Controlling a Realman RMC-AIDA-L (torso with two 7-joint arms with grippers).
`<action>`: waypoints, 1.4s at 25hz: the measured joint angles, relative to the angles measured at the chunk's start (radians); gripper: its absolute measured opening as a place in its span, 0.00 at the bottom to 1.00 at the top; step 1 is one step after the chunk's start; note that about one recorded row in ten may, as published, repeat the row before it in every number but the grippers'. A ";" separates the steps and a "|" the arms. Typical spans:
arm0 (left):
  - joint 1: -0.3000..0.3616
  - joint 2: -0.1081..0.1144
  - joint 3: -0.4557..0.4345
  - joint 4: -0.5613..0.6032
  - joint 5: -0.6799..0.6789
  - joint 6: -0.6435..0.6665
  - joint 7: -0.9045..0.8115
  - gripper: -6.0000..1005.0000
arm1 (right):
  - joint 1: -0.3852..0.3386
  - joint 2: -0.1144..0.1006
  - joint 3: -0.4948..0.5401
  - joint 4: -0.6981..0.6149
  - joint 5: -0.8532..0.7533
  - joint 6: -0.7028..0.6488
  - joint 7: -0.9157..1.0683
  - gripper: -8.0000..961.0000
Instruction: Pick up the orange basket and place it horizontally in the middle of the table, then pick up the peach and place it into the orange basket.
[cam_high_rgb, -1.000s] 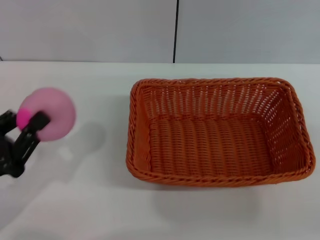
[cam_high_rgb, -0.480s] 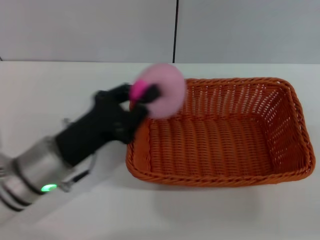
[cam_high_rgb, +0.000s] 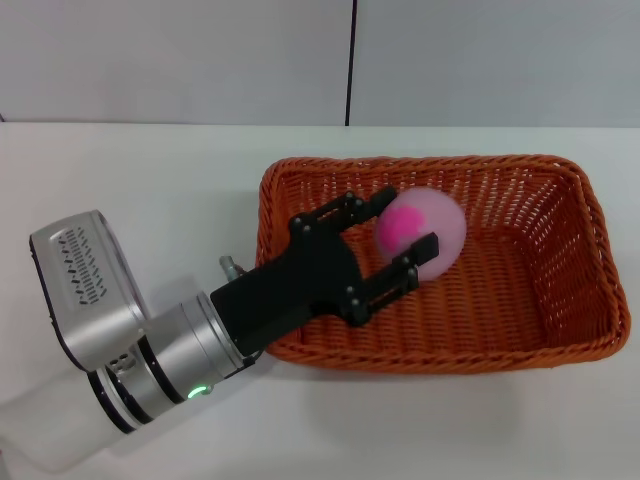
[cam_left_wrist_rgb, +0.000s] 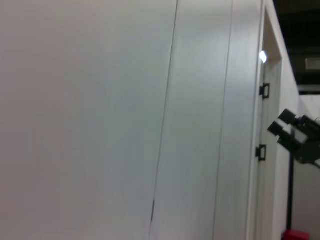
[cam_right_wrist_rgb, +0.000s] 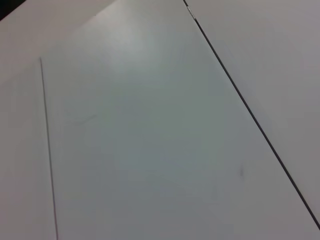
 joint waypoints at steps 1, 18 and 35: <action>0.003 0.000 -0.001 -0.002 0.000 0.006 0.004 0.52 | 0.000 0.000 0.000 0.001 0.000 0.001 0.000 0.57; 0.235 0.006 -0.384 0.064 -0.006 -0.161 0.014 0.83 | 0.008 0.002 0.052 0.117 0.001 0.057 -0.113 0.57; 0.387 -0.002 -0.723 0.266 -0.008 -0.272 0.016 0.83 | 0.068 0.008 0.117 0.387 0.002 0.180 -0.514 0.57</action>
